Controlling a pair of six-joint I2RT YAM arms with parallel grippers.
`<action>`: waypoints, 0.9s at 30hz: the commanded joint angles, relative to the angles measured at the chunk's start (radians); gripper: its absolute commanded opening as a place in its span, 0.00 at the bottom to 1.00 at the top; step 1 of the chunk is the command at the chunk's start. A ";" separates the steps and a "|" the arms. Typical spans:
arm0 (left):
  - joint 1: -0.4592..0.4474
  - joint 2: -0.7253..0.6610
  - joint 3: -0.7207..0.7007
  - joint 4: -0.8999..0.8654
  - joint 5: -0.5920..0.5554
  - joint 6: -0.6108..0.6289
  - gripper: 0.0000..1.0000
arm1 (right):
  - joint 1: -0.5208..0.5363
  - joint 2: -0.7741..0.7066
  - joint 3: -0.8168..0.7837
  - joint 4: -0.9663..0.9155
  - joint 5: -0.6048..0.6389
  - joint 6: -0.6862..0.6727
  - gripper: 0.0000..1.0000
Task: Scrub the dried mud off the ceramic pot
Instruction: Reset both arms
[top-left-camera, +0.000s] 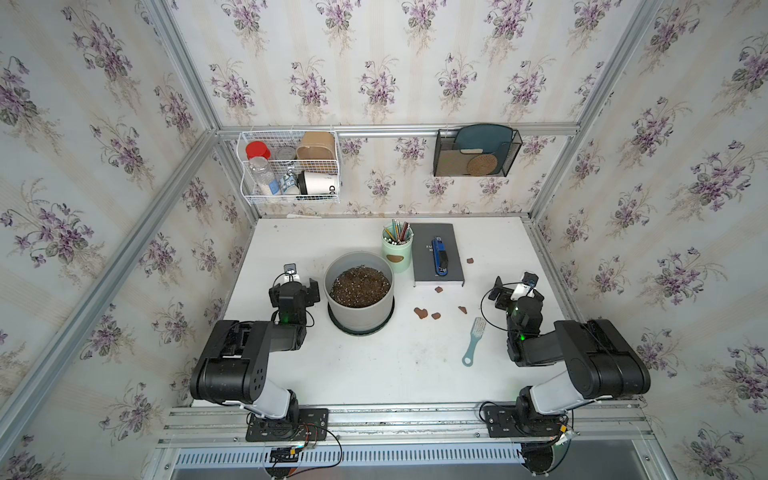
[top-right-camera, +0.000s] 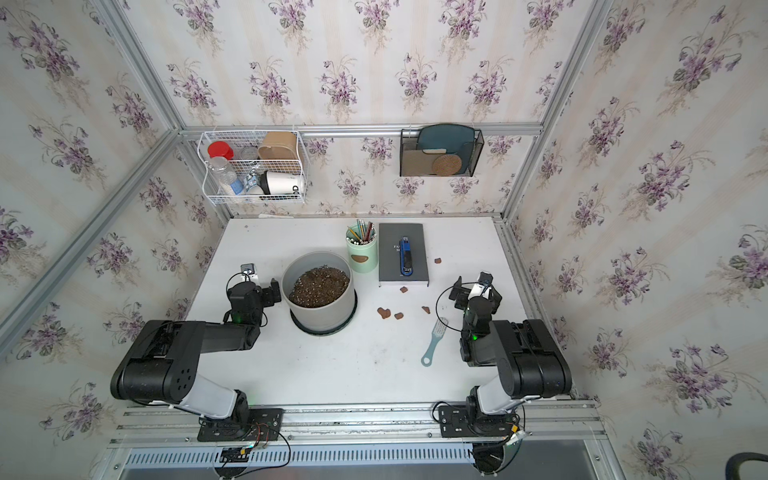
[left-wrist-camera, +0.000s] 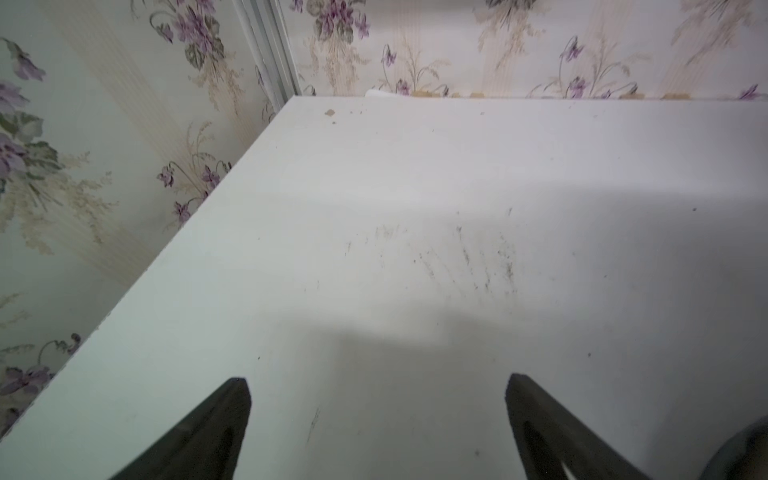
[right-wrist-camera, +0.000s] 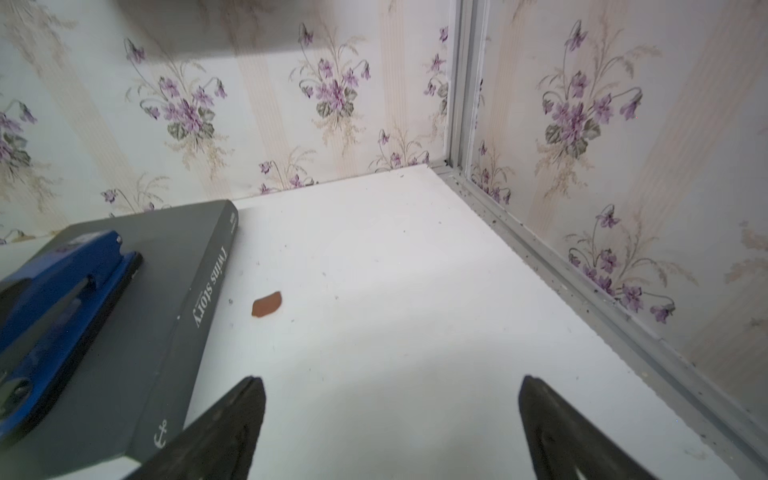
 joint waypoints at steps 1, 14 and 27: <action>-0.010 0.010 -0.006 0.095 0.007 0.030 1.00 | 0.001 -0.008 0.004 0.079 -0.041 -0.012 1.00; -0.027 0.013 -0.012 0.110 0.019 0.059 1.00 | 0.004 0.001 0.030 0.049 -0.124 -0.053 1.00; -0.025 0.013 -0.006 0.101 0.025 0.057 1.00 | 0.003 0.001 0.031 0.048 -0.124 -0.053 1.00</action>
